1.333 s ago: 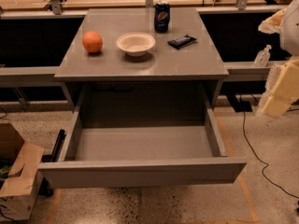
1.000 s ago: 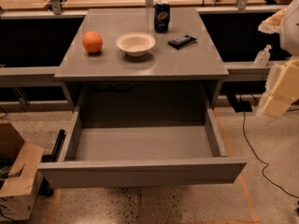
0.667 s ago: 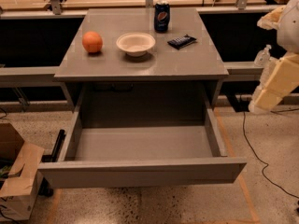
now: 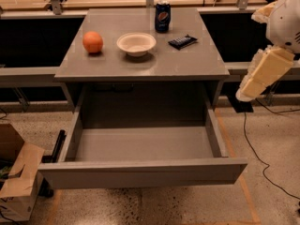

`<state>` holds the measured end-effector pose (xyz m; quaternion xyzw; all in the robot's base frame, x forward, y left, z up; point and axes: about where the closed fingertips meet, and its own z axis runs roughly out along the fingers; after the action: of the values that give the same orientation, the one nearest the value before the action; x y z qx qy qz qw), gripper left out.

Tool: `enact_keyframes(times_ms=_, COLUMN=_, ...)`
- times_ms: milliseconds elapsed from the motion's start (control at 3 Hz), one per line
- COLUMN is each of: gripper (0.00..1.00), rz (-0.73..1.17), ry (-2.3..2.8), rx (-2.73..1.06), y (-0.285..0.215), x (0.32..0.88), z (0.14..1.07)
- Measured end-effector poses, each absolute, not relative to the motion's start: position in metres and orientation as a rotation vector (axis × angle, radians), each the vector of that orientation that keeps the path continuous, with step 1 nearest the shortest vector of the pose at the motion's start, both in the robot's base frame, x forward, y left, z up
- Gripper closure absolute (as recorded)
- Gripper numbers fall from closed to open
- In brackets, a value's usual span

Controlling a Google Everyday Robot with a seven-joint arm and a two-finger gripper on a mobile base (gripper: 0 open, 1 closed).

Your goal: Place rxbar blueberry into top drawer

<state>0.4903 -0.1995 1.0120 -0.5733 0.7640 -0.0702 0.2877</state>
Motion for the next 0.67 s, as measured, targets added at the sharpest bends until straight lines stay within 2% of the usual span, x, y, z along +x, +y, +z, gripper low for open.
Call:
enact_keyframes(times_ms=333, gripper=0.00, rz=-0.140, ry=1.988, rx=-1.495, y=-0.183, x=0.519, z=1.005)
enact_keyframes(times_ms=667, gripper=0.00, rz=-0.084, ry=1.902, rx=-1.440, y=-0.164, x=0.577, z=0.994)
